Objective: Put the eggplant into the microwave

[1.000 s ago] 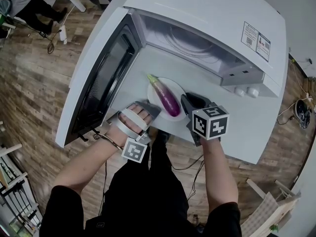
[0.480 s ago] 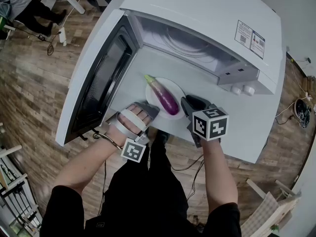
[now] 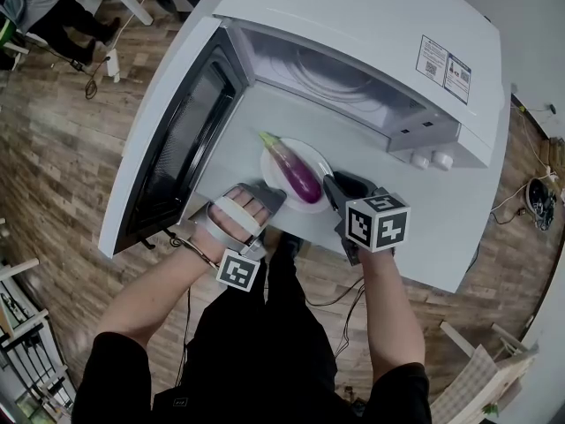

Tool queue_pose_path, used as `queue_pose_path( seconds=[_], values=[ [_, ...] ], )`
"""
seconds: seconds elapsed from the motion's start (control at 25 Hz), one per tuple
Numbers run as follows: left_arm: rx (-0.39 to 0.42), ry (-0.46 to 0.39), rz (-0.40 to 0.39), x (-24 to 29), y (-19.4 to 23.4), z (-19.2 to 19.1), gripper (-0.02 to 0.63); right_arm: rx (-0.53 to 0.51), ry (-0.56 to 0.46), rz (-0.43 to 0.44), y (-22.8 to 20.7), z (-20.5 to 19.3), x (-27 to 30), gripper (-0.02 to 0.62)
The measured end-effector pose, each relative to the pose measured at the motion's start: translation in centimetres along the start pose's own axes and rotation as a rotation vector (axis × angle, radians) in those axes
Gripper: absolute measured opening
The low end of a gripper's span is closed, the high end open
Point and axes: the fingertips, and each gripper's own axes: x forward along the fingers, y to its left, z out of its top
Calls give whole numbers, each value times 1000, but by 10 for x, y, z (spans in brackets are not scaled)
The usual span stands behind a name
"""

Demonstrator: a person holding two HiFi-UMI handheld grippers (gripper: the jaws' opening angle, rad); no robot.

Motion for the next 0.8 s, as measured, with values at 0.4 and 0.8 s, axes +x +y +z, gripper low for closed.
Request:
queue_pose_path(
  seconds=[0.4, 0.8],
  values=[
    [-6, 3, 16, 0, 3, 6, 17, 10, -8, 4, -4, -2, -6, 81],
    [-1, 12, 49, 0, 5, 6, 17, 12, -25, -14, -13, 0, -13, 81]
  ],
)
